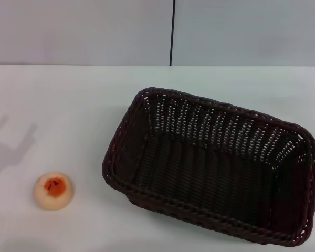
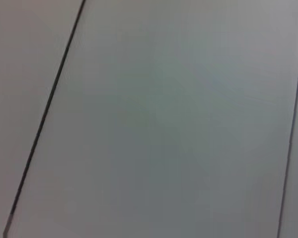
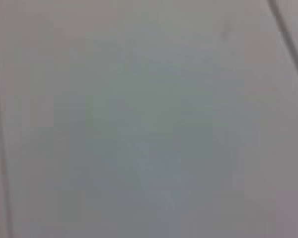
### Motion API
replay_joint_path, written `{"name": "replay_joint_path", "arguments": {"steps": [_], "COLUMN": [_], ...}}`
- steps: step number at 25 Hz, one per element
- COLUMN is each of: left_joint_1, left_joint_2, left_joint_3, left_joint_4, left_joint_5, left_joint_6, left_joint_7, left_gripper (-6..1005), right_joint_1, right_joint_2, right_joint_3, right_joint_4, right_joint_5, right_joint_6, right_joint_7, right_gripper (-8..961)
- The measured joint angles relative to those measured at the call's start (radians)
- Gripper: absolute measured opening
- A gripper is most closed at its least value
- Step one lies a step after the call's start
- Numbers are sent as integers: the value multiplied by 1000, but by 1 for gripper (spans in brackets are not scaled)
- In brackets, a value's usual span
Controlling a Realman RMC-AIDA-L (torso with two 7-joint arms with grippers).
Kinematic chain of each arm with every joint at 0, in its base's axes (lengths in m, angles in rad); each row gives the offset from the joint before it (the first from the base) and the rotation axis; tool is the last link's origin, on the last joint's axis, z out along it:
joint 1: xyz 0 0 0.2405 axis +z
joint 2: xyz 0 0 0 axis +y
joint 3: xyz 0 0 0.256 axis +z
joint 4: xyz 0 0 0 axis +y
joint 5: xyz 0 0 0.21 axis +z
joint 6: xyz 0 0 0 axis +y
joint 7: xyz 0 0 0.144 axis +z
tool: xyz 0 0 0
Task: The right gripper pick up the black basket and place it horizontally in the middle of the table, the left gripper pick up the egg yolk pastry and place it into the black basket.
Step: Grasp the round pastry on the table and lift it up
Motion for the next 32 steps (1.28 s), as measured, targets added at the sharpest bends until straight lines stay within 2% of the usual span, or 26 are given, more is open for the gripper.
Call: {"name": "replay_joint_path", "arguments": {"steps": [7, 10, 11, 13, 15, 16, 17, 18, 21, 32], "left_joint_1": [7, 15, 28, 36, 36, 52, 52, 77, 96, 105], "left_joint_2": [7, 8, 11, 14, 14, 20, 20, 23, 19, 0], "left_joint_3": [49, 85, 135, 165, 165, 236, 236, 323, 381, 392], "left_joint_4": [50, 80, 100, 104, 104, 107, 107, 109, 110, 122], "left_joint_5": [0, 0, 0, 0, 0, 0, 0, 0, 10, 94], "left_joint_6": [-25, -23, -20, -17, -17, -13, -13, -12, -14, -63], "left_joint_7": [1, 0, -4, -6, -6, -7, -7, -9, -10, 25], "left_gripper": [798, 798, 798, 798, 798, 798, 798, 798, 798, 798], "right_joint_1": [-11, -20, -23, -23, -16, -14, -14, -12, -5, -2], "right_joint_2": [2, 3, 3, 2, 1, 1, 1, 1, 2, 3], "right_joint_3": [113, 154, 173, 183, 212, 215, 215, 216, 218, 221], "right_joint_4": [80, 100, 114, 122, 143, 143, 143, 143, 146, 155], "right_joint_5": [3, 4, 4, 4, 4, 5, 5, 5, 5, 6], "right_joint_6": [-7, -9, -7, -6, -4, -4, -4, -4, -1, 0], "right_joint_7": [-21, -29, -34, -34, -34, -34, -34, -35, -36, -37], "right_gripper": [640, 640, 639, 639, 639, 639, 639, 639, 639, 639]}}
